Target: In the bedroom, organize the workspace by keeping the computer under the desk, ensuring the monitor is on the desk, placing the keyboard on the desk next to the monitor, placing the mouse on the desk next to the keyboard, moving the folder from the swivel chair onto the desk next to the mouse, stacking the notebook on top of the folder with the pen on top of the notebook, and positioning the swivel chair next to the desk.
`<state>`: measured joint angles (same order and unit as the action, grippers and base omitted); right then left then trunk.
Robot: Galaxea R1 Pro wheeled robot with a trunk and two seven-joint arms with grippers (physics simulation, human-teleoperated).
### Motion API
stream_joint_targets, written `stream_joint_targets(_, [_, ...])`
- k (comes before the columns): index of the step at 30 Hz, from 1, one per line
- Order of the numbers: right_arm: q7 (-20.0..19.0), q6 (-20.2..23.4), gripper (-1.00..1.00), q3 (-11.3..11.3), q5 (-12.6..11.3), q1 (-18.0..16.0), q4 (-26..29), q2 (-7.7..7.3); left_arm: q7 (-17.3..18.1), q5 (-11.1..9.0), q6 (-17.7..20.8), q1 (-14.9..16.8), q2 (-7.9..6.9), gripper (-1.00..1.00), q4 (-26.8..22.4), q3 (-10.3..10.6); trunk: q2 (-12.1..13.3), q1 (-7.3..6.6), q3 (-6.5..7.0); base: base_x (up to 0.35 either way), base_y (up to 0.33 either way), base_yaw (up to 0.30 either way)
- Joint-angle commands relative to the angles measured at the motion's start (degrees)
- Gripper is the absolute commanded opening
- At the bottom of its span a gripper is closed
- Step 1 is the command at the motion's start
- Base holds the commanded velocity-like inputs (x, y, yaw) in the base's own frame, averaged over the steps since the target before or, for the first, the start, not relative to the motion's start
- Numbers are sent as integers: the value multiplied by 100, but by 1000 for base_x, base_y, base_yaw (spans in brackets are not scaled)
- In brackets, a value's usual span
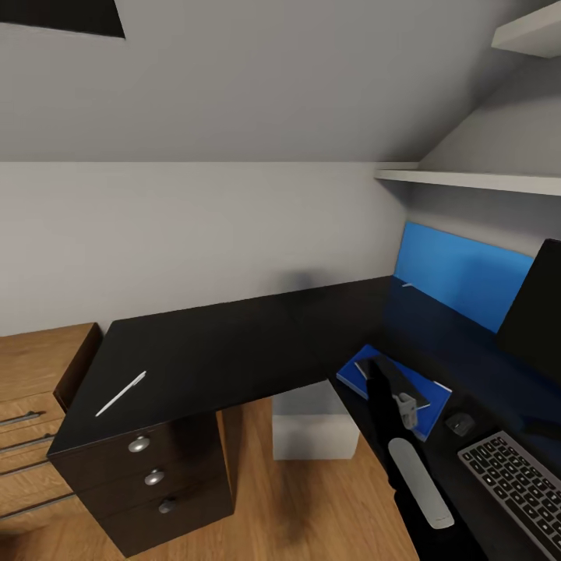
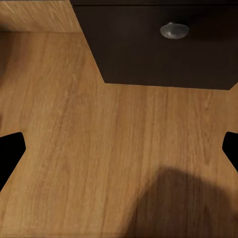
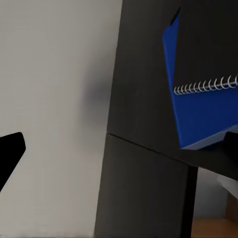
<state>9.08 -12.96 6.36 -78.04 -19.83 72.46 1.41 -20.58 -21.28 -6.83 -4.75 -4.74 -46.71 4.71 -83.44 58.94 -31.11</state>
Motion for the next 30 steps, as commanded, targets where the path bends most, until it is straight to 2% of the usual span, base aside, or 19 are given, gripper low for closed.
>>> stream_joint_targets(1, [14, -41, 100, 24, -51, -3, 10, -4, -43, -60, -29, 0, -10, 100, -6, 39, -3, 0, -5, 0, 0, 2])
stream_joint_targets(30, [-74, -74, 100, 59, -71, 49, 31, 0, -43, -60, -29, 0, -9, 100, -5, 39, -3, 0, -5, 0, 0, 0])
